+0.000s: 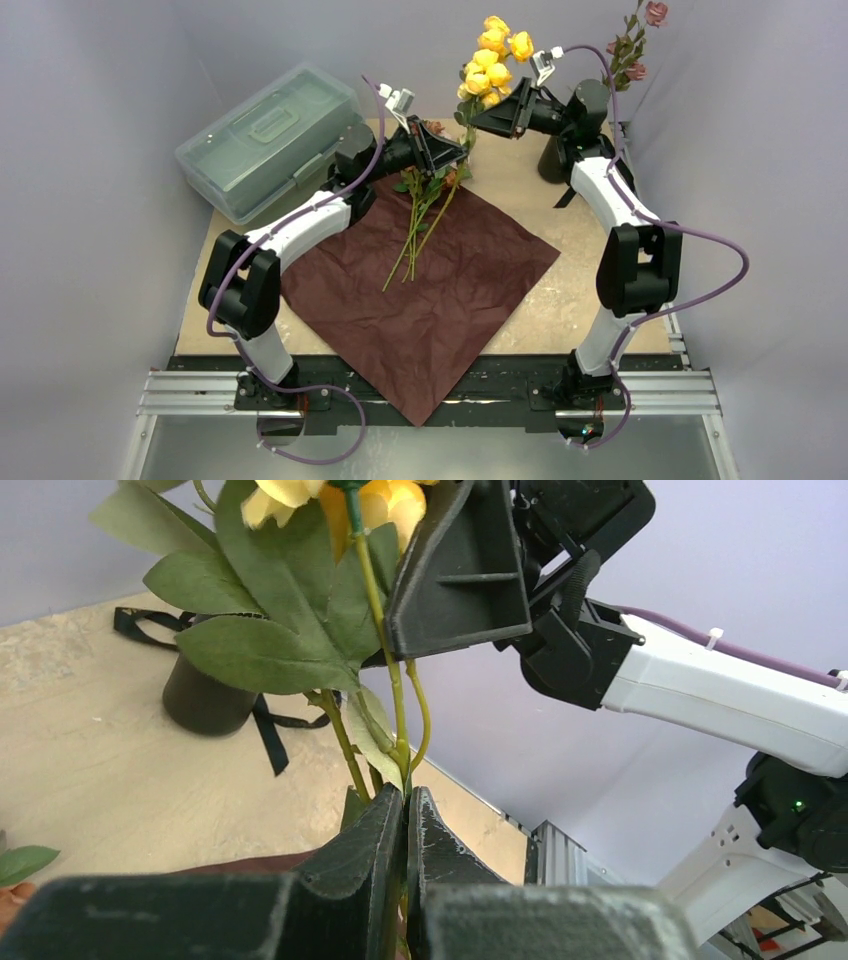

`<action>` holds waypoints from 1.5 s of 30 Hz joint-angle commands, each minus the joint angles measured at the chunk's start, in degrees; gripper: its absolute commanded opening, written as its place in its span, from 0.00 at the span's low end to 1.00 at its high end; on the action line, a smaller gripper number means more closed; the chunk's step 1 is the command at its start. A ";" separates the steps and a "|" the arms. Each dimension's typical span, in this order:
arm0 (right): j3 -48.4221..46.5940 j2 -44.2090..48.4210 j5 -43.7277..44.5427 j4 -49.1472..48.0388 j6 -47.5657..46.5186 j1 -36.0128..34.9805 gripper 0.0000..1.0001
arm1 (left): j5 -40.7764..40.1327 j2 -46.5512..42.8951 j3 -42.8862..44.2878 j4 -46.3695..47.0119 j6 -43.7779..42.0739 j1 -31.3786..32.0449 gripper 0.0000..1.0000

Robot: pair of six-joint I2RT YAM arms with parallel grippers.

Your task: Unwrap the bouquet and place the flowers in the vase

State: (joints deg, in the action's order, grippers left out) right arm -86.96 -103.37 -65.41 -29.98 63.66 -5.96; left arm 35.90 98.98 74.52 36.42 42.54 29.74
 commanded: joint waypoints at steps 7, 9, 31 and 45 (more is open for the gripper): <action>-1.87 -0.01 -2.34 -5.40 2.55 -0.21 0.06 | 2.62 -2.07 3.70 2.42 -0.71 0.78 0.00; -2.78 0.22 -2.52 -4.49 1.49 -0.05 0.00 | 2.09 -2.48 3.86 0.53 -1.79 0.70 0.01; -28.22 1.38 5.58 22.89 -25.18 17.53 0.00 | -3.86 -6.87 3.36 -10.70 -11.85 -6.01 0.95; -49.74 -1.38 34.78 40.70 -51.69 22.91 0.00 | -4.55 -8.34 1.99 -12.81 -13.80 -6.01 0.96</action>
State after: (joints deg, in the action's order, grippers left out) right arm -135.24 -104.38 -41.28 5.04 21.76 17.19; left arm 32.08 93.58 75.90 22.81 30.35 23.70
